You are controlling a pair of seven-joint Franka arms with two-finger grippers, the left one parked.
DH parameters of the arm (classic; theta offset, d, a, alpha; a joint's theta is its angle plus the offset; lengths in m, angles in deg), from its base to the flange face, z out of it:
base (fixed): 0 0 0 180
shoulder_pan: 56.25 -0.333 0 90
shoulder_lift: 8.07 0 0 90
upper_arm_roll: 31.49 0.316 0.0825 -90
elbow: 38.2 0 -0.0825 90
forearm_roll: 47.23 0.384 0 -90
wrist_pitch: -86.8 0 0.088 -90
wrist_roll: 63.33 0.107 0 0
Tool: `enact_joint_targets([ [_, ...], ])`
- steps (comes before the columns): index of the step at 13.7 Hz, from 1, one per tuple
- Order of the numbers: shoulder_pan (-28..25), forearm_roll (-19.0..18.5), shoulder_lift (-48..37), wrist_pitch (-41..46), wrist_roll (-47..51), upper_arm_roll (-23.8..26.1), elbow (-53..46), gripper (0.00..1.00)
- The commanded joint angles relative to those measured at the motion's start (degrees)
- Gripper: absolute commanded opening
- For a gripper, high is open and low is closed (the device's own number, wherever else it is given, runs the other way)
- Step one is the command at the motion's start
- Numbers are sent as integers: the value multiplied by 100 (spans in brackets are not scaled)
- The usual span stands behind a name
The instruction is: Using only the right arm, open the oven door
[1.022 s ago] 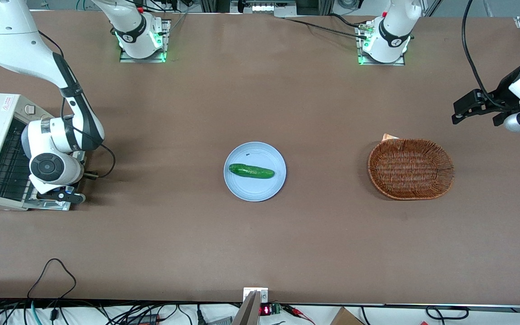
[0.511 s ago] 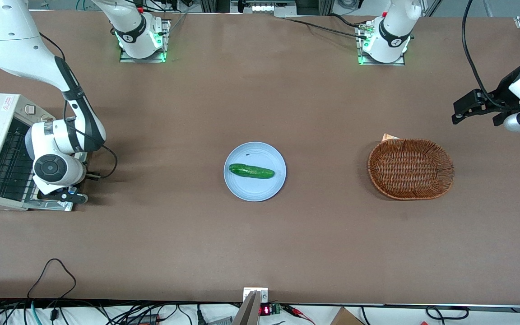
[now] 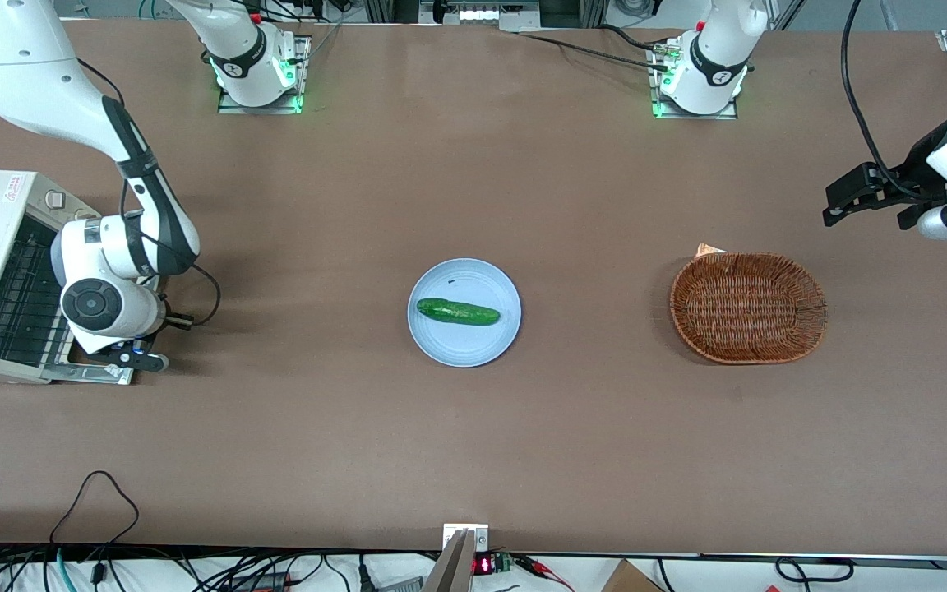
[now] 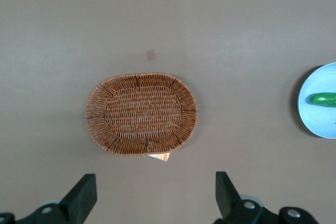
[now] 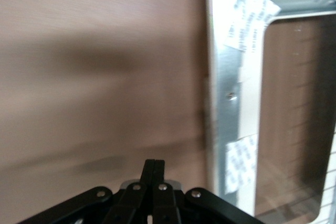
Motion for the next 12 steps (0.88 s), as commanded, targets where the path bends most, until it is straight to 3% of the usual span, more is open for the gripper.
enact_joint_targets([
  [1, -38, 308, -711, 523, -83, 185, 148, 0],
  [2, 6, 335, -1018, 743, -136, 316, 183, 0],
  [3, 93, 614, -1361, 980, -284, 413, 218, 0],
  [5, 85, 1588, -1951, 1420, -740, 423, 157, 0],
  [6, 77, 1818, -2179, 1657, -804, 423, 96, 0],
  [10, 76, 2470, -3032, 2212, -778, 423, -142, 7],
  [12, 76, 2497, -3271, 2414, -752, 415, -194, 10],
])
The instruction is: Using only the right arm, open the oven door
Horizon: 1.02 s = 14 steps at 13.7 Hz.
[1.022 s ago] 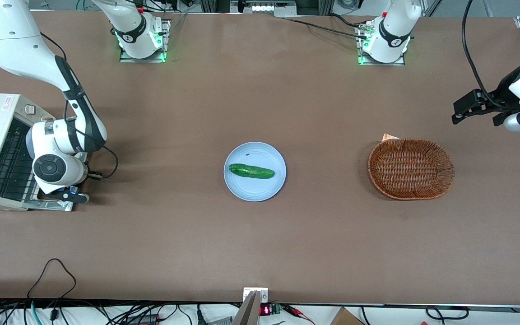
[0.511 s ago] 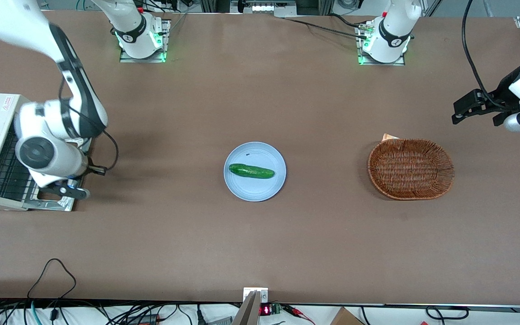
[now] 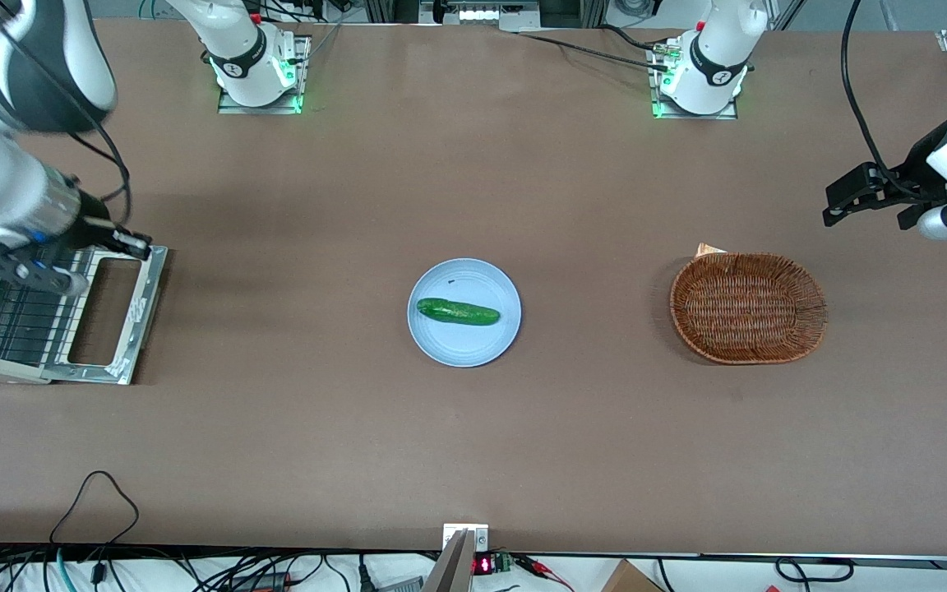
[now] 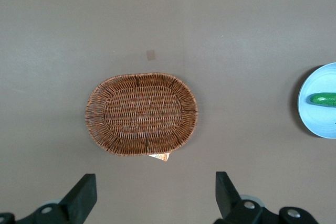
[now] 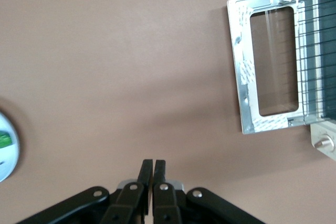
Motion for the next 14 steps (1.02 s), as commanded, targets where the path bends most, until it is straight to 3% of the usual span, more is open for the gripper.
enact_joint_targets([
  [1, 96, 148, -233, 284, -64, 60, -82, 15],
  [2, 96, 148, -233, 363, -46, 60, -109, 32],
  [3, 87, 157, -233, 373, -3, 69, -110, 42],
  [4, 87, 157, -233, 347, 85, 60, -110, 99],
  [7, 87, 105, -224, 372, -63, 60, -205, 99],
  [10, 96, 148, -207, 547, -1159, -10, -434, 99],
  [14, 61, 78, -145, 637, -1312, -19, -567, 99],
])
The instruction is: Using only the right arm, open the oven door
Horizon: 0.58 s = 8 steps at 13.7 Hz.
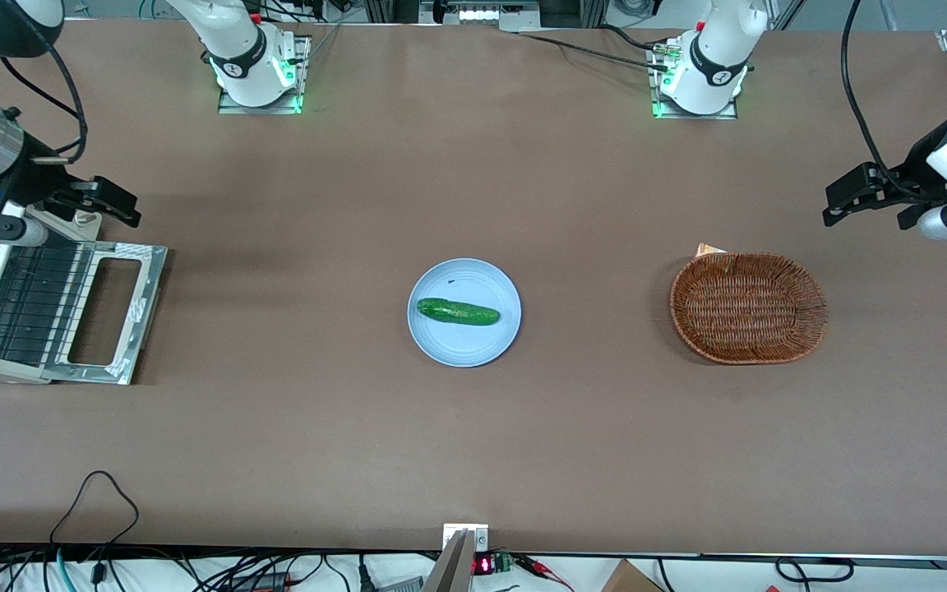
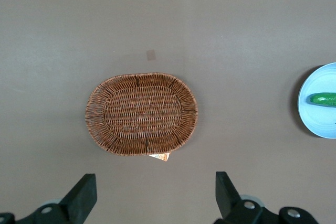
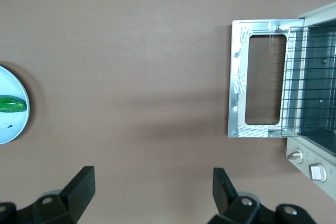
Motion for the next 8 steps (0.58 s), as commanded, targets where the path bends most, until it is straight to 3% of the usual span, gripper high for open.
enact_joint_targets([
  [1, 21, 19, 124, 117, -170, 49, -180, 99],
  [8, 21, 19, 160, 108, -188, 58, -215, 99],
])
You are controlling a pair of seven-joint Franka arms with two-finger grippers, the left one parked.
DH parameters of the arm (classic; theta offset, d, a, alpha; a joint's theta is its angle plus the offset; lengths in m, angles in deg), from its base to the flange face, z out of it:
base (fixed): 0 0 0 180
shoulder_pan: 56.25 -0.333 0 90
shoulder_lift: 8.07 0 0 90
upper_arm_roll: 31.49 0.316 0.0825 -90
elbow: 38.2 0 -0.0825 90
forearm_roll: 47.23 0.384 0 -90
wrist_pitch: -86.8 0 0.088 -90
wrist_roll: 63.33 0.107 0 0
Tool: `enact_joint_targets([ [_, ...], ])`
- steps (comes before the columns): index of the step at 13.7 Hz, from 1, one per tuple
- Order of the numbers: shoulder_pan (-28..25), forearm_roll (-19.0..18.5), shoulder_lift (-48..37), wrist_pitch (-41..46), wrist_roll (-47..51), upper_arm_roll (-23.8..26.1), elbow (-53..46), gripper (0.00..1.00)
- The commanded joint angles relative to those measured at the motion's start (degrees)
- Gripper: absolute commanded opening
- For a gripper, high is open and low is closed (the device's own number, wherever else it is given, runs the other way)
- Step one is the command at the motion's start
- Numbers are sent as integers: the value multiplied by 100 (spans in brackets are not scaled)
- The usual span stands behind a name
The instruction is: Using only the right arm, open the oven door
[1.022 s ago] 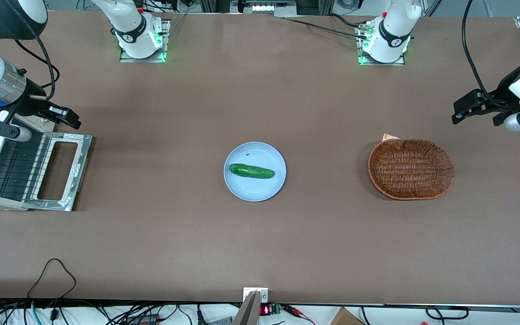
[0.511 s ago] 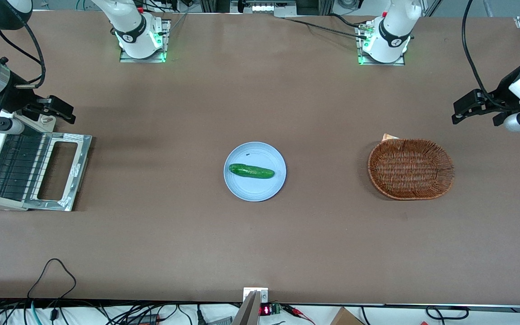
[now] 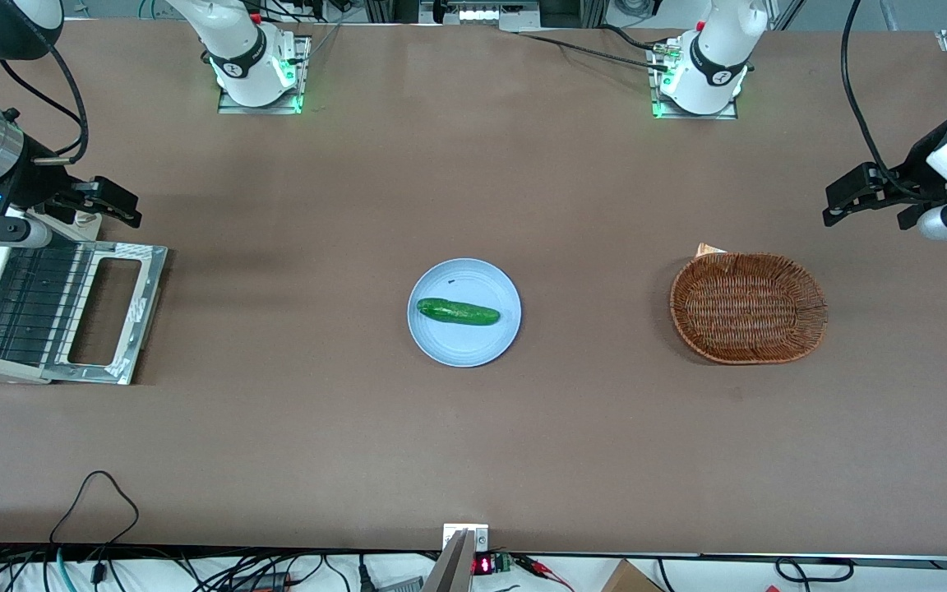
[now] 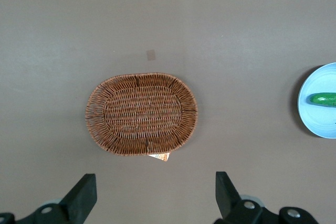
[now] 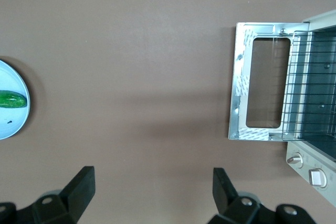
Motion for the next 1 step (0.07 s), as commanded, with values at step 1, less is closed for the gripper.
enact_joint_targets([
  [1, 29, 19, 85, 131, -85, 33, -178, 99],
])
